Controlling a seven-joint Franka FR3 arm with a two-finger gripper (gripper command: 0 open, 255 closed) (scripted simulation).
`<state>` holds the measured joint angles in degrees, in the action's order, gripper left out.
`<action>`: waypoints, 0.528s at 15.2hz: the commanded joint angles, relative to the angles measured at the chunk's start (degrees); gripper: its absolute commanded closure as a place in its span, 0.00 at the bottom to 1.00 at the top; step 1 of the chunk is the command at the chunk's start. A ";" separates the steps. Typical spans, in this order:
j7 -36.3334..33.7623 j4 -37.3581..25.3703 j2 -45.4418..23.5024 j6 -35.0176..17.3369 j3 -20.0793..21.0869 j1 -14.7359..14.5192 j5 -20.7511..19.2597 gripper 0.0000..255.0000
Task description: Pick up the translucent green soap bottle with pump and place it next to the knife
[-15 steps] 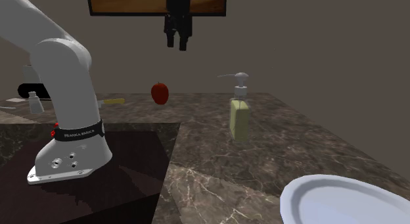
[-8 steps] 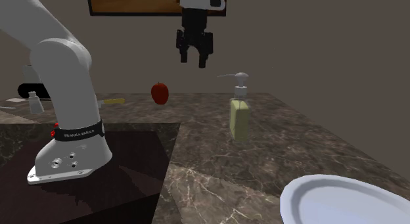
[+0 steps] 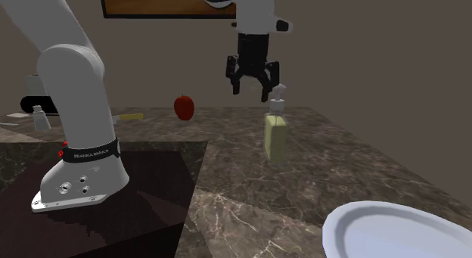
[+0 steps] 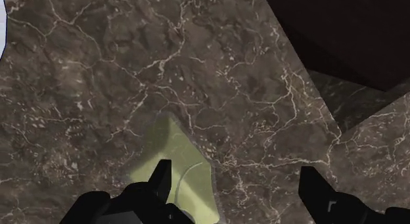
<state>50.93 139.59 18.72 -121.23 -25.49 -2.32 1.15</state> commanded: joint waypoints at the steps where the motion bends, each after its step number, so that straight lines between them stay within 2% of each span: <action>1: 5.70 -2.13 -4.66 -2.69 -2.34 -1.15 2.29 0.00; 6: 21.25 -9.45 -17.47 -6.62 -6.59 -2.80 11.85 0.00; 8: 22.14 -9.44 -18.45 -7.39 -6.40 -2.65 12.73 0.00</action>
<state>71.68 130.51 1.39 -128.05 -31.71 -5.01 12.91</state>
